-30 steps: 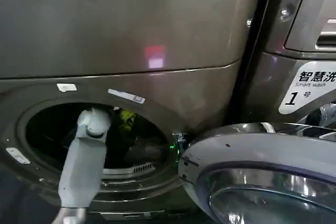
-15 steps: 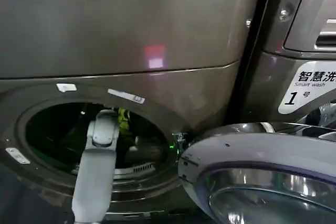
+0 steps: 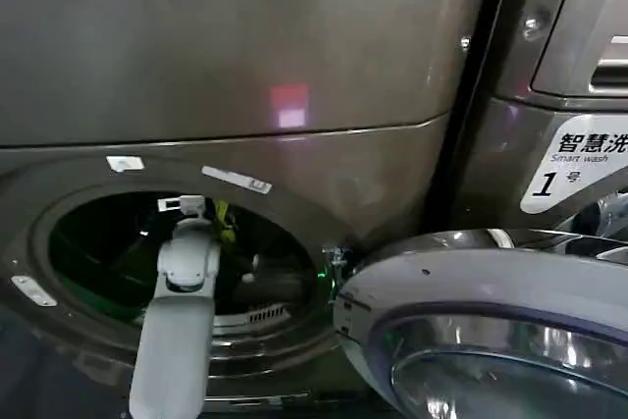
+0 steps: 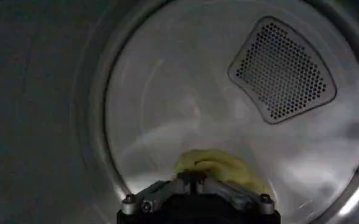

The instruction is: Grasp the clothes from the dryer.

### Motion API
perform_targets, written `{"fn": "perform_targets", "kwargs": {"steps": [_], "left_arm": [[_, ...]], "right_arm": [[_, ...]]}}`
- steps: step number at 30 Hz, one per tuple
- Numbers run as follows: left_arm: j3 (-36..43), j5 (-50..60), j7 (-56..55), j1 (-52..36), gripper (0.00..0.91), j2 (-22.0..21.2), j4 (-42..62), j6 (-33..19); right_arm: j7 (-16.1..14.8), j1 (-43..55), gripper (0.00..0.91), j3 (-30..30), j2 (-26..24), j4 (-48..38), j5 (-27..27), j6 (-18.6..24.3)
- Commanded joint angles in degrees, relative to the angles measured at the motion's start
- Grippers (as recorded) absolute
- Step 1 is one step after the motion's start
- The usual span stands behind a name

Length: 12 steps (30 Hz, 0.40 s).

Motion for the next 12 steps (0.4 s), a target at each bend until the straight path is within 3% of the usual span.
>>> {"fn": "perform_targets", "kwargs": {"steps": [1,12], "left_arm": [[-0.05,-3.47,0.42,0.23,0.0,0.1,-0.07,0.7],[-0.18,-3.74,0.6,0.11,0.0,0.16,0.99,0.5]], "right_arm": [[0.1,-0.33,0.907,0.67,-0.1,-0.46,1.15,0.55],[0.07,-0.04,0.907,0.63,-0.15,-0.56,0.84,0.57]]}}
